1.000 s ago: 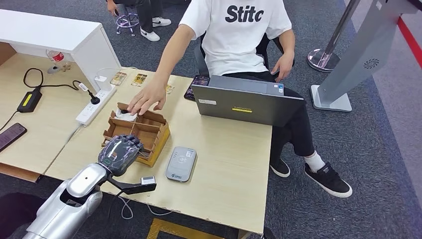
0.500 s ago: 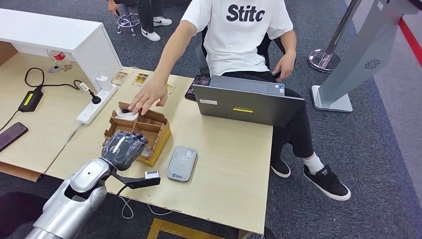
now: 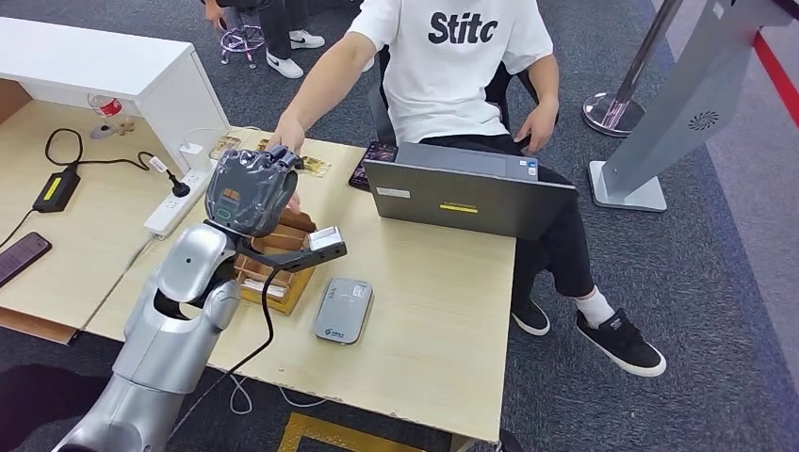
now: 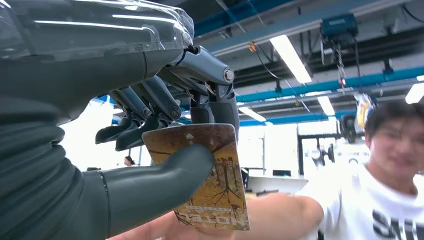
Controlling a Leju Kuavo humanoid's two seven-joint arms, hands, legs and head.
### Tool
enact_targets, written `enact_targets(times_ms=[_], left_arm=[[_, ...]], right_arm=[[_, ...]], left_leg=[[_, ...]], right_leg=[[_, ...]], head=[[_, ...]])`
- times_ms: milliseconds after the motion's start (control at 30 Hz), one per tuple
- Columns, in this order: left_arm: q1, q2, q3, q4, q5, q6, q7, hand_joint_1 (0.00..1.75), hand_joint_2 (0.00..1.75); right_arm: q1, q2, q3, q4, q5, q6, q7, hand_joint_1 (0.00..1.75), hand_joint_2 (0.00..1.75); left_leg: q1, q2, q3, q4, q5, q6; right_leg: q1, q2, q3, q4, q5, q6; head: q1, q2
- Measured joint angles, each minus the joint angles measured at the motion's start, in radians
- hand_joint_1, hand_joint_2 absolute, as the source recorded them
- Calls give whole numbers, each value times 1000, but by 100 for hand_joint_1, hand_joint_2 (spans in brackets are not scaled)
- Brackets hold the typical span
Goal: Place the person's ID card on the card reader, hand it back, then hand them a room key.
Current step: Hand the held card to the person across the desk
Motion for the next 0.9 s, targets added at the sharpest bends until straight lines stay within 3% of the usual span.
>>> enact_targets(times_ms=[233,367,567,700,800,900], left_arm=[[-27,-59,39,-40,0,-13,1,175,175],[-27,-69,56,-41,1,-13,1,0,175],[-8,-77,87,-49,19,22,-21,0,175],[58,-104,123,-133,112,113,-99,0,175],[149,-155,184,-280,305,183,-211,0,175],[249,-230,286,-450,623,199,-360,0,175]], right_arm=[[1,0,2,0,-5,-1,0,0,175],[1,0,3,0,-6,0,0,0,175],[3,0,3,0,-14,-1,-2,0,175],[15,0,3,1,-34,-31,-30,0,175],[29,0,3,0,-54,-47,-56,0,175],[37,0,3,1,-70,-58,-68,0,175]], left_leg=[[0,1,0,0,0,0],[0,1,0,0,0,0],[0,1,0,0,0,0],[0,1,-1,-1,-1,0],[0,2,-1,-1,-2,0],[-1,2,0,-1,-4,0]], right_leg=[[0,0,0,0,0,0],[0,1,0,0,0,0],[0,1,0,0,-1,0],[0,1,0,0,-1,0],[0,1,0,0,-2,0],[0,1,0,-1,-3,-1]], head=[[0,0],[0,0],[0,0],[0,0],[0,0],[0,0]])
